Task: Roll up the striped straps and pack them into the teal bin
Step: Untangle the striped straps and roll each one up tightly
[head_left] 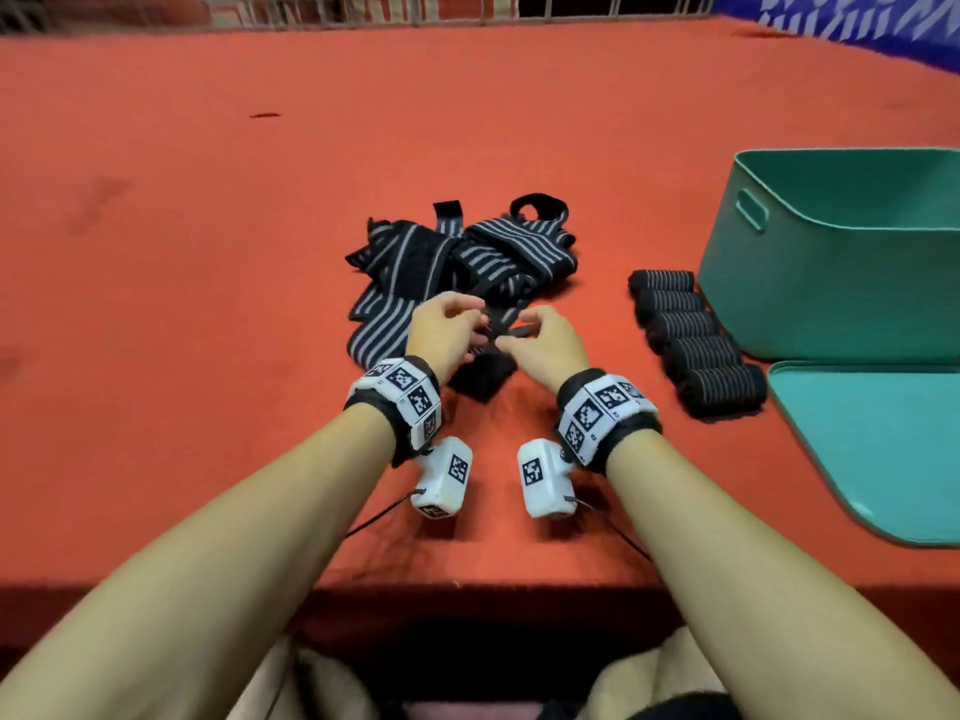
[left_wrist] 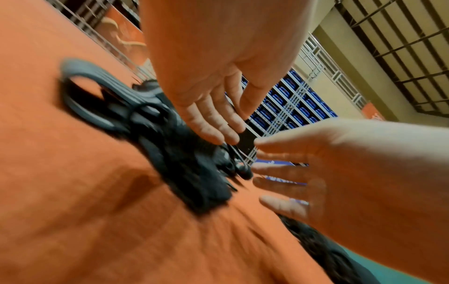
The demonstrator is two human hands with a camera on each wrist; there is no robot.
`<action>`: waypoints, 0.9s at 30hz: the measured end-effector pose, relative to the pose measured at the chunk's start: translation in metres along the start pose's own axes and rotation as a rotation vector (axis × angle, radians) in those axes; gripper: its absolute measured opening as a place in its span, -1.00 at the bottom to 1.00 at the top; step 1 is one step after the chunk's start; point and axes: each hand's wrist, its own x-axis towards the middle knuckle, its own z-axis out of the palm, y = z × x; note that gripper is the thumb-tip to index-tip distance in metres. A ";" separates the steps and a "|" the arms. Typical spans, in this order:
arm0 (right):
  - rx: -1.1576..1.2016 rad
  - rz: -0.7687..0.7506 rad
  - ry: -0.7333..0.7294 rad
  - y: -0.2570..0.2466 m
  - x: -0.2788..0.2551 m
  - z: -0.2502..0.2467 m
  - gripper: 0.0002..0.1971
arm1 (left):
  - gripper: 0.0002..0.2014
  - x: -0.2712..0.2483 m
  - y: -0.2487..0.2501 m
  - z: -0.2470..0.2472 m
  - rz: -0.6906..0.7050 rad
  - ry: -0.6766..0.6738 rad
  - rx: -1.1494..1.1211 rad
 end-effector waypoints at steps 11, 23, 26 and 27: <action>0.068 0.111 0.030 0.016 0.016 0.075 -0.42 | -0.70 0.021 -0.052 -0.074 -0.155 -0.124 0.051; 0.574 0.085 0.149 0.021 0.005 0.061 -0.84 | -0.73 0.020 -0.065 -0.071 -0.135 -0.124 -0.023; 0.911 0.201 0.156 0.022 0.004 0.049 -0.90 | -0.79 0.017 -0.065 -0.071 -0.136 -0.149 0.022; 1.054 0.252 0.152 0.025 0.005 0.043 -0.89 | -0.80 0.018 -0.066 -0.070 -0.131 -0.151 0.034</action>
